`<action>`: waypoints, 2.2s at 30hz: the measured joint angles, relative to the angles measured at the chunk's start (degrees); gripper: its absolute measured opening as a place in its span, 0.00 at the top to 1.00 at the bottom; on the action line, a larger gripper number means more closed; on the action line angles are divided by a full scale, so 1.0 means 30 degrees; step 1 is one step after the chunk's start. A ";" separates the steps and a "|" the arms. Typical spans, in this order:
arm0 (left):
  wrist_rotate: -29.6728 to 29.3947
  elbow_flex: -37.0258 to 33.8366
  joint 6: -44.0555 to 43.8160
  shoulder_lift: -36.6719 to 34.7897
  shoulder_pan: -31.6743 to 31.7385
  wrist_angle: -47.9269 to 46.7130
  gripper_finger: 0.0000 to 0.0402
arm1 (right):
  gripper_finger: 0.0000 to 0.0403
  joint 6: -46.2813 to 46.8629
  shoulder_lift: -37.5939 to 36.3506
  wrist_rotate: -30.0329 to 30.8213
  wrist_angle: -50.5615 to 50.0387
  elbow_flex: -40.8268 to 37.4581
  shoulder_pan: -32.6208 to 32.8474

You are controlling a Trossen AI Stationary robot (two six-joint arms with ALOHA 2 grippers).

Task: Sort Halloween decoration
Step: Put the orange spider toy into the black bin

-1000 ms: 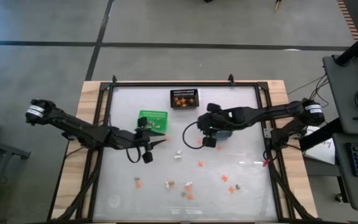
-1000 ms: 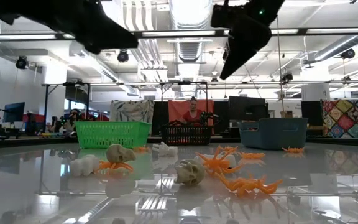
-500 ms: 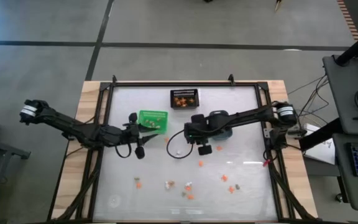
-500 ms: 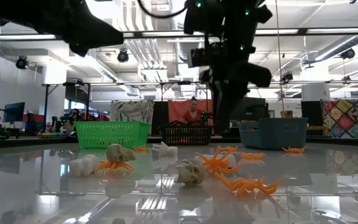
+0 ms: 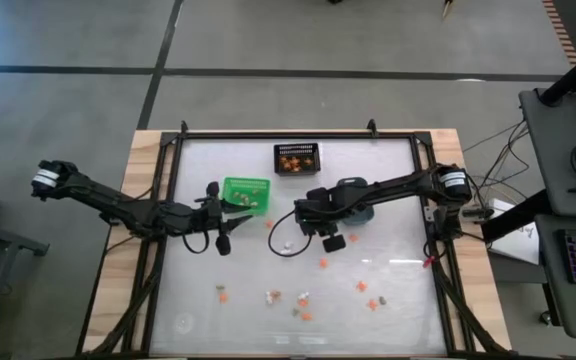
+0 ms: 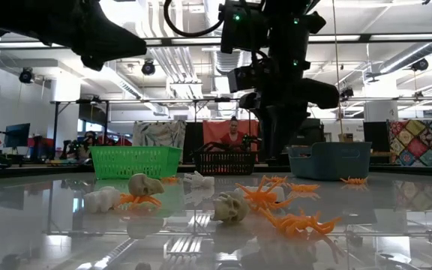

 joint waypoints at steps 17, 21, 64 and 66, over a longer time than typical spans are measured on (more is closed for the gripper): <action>-0.0015 0.0000 0.0095 0.0000 0.0000 0.0036 0.79 | 0.86 -0.2074 0.0598 0.0033 0.0009 -0.0051 0.0051; -0.0022 0.0007 0.0171 0.0000 0.0000 0.0104 0.79 | 0.89 -0.0534 0.0634 0.0117 0.0477 -0.0051 -0.0074; 0.0000 0.0015 0.3034 0.5467 0.0007 0.8662 0.79 | 0.53 -0.2131 0.1515 0.0185 0.1472 -0.1137 -0.0627; 0.0000 0.0015 0.3098 0.5450 0.0007 0.8648 0.79 | 0.53 -0.2285 0.1523 0.0178 0.1491 -0.1137 -0.0627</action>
